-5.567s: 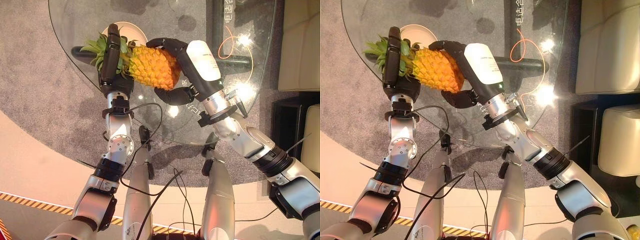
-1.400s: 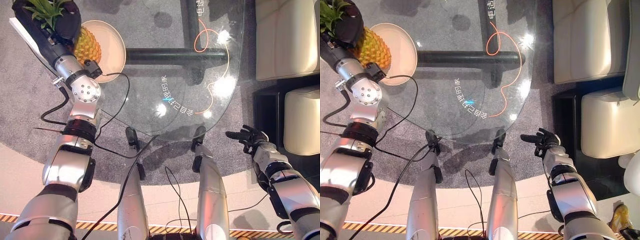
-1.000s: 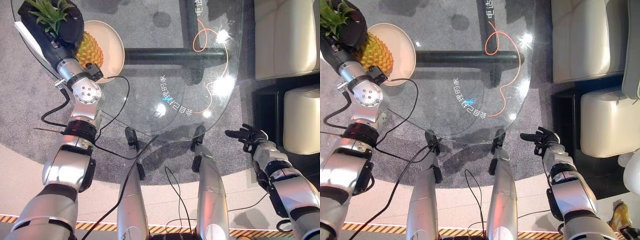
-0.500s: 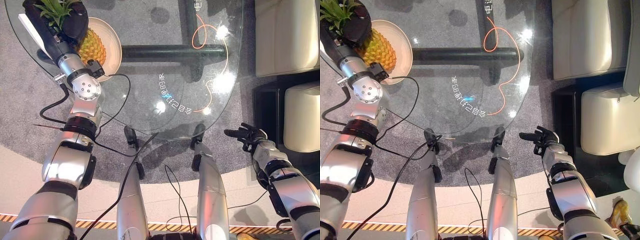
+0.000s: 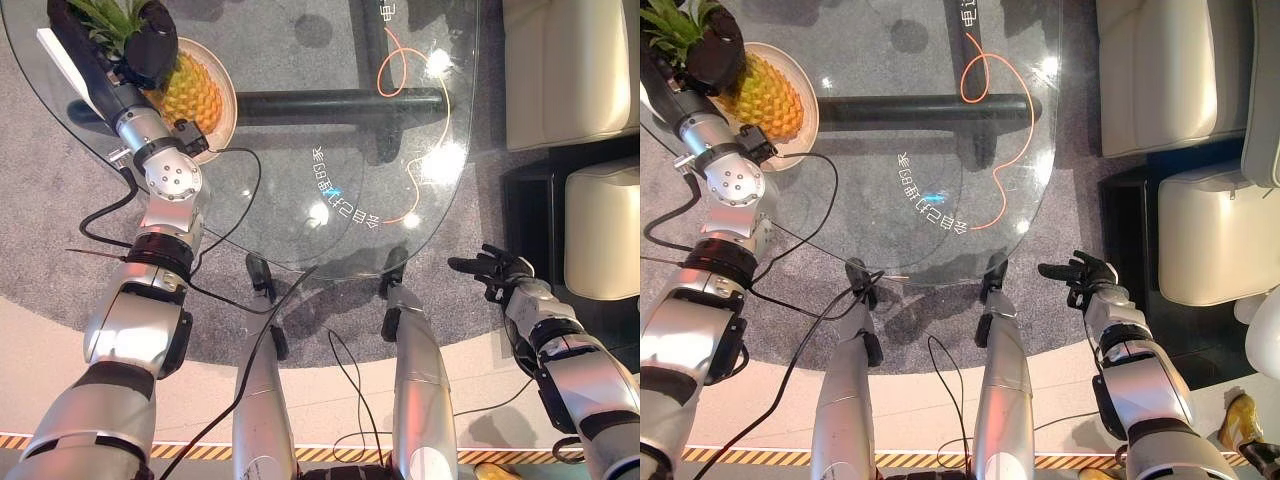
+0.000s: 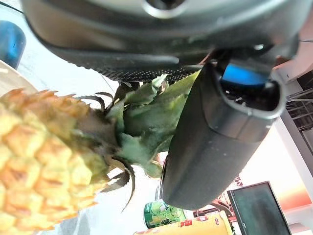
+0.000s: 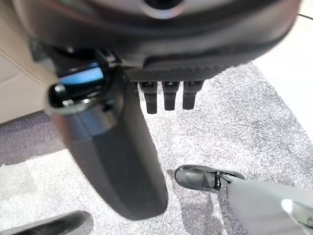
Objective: Pick up the fruit to the plate
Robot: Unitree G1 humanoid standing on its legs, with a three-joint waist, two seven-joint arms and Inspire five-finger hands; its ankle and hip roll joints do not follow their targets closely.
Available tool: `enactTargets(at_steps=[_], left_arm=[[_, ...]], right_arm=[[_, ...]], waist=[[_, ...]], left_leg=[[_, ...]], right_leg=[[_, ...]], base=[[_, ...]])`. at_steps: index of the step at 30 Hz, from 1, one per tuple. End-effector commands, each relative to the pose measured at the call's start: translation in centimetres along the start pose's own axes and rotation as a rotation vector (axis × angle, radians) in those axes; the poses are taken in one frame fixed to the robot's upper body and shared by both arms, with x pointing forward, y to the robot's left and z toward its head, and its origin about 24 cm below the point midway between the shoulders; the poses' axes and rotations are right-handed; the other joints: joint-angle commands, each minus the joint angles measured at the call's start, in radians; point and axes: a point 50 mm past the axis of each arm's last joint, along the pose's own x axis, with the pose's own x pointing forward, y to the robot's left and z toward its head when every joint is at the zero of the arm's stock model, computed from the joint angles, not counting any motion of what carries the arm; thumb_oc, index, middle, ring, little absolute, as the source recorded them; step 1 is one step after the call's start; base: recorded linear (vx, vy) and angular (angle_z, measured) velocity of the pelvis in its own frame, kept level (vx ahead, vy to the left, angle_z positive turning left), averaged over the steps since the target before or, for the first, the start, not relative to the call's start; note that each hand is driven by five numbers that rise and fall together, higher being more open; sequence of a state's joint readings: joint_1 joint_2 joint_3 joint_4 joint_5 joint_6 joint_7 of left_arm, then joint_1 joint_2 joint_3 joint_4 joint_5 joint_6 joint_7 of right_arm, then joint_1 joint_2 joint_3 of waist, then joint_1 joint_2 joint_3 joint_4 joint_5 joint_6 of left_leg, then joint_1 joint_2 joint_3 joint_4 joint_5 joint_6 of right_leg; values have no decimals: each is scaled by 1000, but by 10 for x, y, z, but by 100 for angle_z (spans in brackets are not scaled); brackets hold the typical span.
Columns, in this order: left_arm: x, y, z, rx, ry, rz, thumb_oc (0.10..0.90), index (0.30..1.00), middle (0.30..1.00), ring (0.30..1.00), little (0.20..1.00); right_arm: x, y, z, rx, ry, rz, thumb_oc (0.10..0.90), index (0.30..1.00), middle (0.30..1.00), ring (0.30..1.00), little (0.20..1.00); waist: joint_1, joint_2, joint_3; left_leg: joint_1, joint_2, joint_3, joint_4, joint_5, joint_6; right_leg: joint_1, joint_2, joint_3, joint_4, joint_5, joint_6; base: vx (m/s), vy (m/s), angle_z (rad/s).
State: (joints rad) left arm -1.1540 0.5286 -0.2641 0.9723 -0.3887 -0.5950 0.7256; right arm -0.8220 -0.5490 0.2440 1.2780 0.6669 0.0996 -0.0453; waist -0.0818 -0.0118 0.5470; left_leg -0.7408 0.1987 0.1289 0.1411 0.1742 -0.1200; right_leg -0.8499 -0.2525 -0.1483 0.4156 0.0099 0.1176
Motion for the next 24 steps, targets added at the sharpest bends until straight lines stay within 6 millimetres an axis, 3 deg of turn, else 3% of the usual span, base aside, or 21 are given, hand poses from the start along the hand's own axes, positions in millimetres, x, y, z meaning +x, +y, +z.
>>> enactTargets(at_steps=[1,6,24], left_arm=[[43,-1,67,-117,-251,47,663,782,782,782,763],[41,0,65,-112,-259,37,734,844,844,844,834],[29,-1,63,-183,-288,-10,759,865,865,865,859]], right_arm=[[-1,-15,-2,-53,10,-61,800,900,900,900,900],[-1,-15,-2,-48,5,-62,800,900,900,900,900],[-1,-18,-1,-29,-4,-77,800,900,900,900,900]], waist=[[20,-29,-27],[23,-30,-27],[43,-23,-27]], left_leg=[[-62,10,-55,174,-131,-47],[-65,10,-56,173,-130,-48],[-62,5,-61,168,-131,-46]], right_leg=[[29,-1,-6,-84,26,36],[27,-1,-9,-87,29,37],[32,-7,-21,-85,26,39]], base=[[0,0,0],[0,0,0],[0,0,0]])
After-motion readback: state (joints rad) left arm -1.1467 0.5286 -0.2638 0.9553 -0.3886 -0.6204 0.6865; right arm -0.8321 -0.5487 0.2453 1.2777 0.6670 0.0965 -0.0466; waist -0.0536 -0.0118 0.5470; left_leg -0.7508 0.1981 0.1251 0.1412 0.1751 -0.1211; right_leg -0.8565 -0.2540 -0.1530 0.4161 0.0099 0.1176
